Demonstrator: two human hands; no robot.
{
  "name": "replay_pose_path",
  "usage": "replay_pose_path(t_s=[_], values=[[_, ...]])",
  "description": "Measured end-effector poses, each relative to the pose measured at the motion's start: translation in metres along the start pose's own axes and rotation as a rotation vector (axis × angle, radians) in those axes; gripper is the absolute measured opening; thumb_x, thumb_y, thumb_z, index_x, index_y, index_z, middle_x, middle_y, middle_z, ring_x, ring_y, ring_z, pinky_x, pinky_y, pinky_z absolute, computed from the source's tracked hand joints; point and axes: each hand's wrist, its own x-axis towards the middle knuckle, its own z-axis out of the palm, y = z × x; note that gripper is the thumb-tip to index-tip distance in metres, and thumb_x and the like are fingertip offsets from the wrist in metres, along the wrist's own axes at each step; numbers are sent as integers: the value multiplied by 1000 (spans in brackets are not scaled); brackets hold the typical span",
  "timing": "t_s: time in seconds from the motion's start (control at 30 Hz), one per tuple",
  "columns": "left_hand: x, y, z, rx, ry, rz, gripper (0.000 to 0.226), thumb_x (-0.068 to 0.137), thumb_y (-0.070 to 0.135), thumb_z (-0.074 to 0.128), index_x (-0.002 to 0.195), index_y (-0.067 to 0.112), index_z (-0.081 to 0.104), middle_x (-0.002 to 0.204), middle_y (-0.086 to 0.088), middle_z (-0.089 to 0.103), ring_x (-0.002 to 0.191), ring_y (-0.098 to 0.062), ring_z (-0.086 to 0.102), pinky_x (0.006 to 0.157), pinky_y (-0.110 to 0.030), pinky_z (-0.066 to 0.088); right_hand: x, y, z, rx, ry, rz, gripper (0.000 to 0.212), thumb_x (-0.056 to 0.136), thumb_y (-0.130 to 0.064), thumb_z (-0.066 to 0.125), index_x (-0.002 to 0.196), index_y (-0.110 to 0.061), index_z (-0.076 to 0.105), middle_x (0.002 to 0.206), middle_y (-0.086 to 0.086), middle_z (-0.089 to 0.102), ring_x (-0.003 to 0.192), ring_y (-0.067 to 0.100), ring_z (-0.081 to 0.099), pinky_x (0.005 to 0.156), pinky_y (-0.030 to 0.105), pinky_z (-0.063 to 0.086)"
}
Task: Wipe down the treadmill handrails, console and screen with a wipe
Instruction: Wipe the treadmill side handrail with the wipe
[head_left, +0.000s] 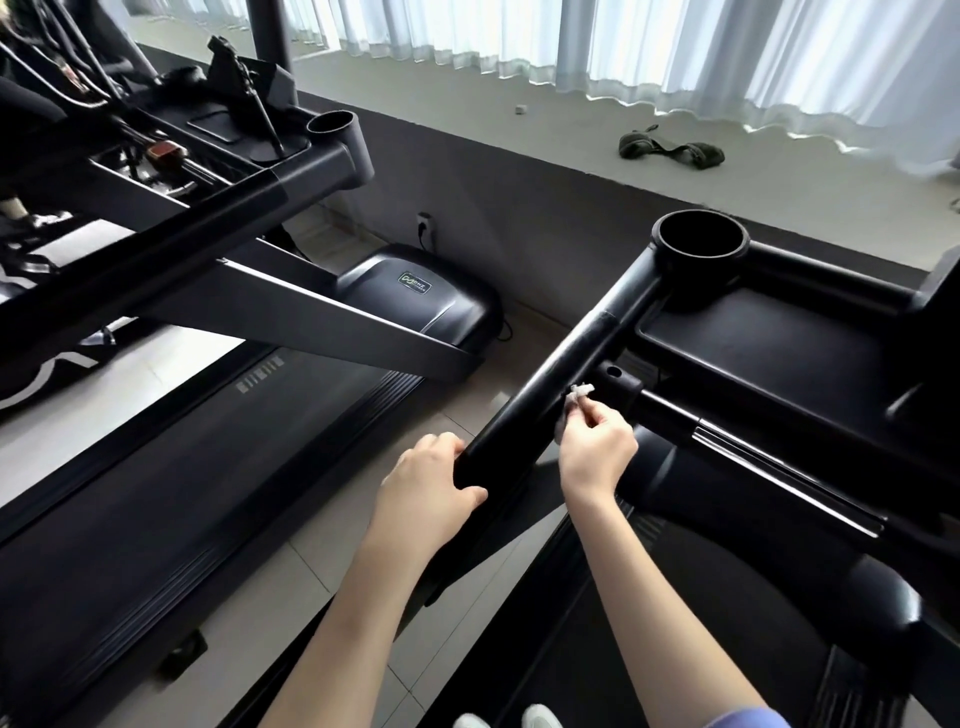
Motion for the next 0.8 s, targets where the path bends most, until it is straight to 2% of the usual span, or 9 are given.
replay_pose_path(t_s=[0.13,0.2,0.3,0.43,0.57,0.7,0.8], values=[[16,16,8,-36,57,137,57,90,37,64,142,23,43,134,7,47,125,-15,42,104,-37,38,20,-9,4,-59,63,-79,19,94,-5,59,104,2,73,99,17,70,94,19,63,75,-5,30],[21,24,19,-38,100,196,55,88,30,67,139,21,48,130,4,49,119,-18,43,102,-37,39,20,-9,3,-97,49,-121,18,94,-5,58,101,2,73,97,16,71,95,24,65,78,3,33],[23,22,33,-87,199,212,49,84,25,71,130,19,58,120,4,52,111,-20,44,96,-37,42,15,-10,0,-133,0,-187,16,93,-9,61,100,-2,74,92,14,69,90,22,64,80,16,40],[26,18,37,-117,247,240,46,82,24,73,126,18,62,114,4,53,107,-20,45,94,-36,43,43,-22,4,-219,46,-270,16,93,-5,60,96,-2,75,87,19,65,81,27,62,70,15,32],[25,17,39,-121,275,267,45,81,23,74,123,15,64,112,2,55,104,-22,47,91,-36,44,78,-26,3,-283,58,-193,23,96,-14,56,94,-4,76,88,18,71,85,31,64,67,20,31],[24,17,39,-128,276,258,44,82,24,73,124,17,63,112,4,54,105,-20,46,90,-34,43,67,-21,-3,-311,-5,-227,20,94,-15,60,87,-7,77,73,11,69,72,26,64,67,30,46],[25,17,40,-136,278,246,44,82,25,73,124,18,63,111,5,54,105,-20,46,89,-33,43,75,-24,-2,-289,26,-214,19,93,-18,61,90,-9,78,77,12,72,76,27,66,71,34,49]])
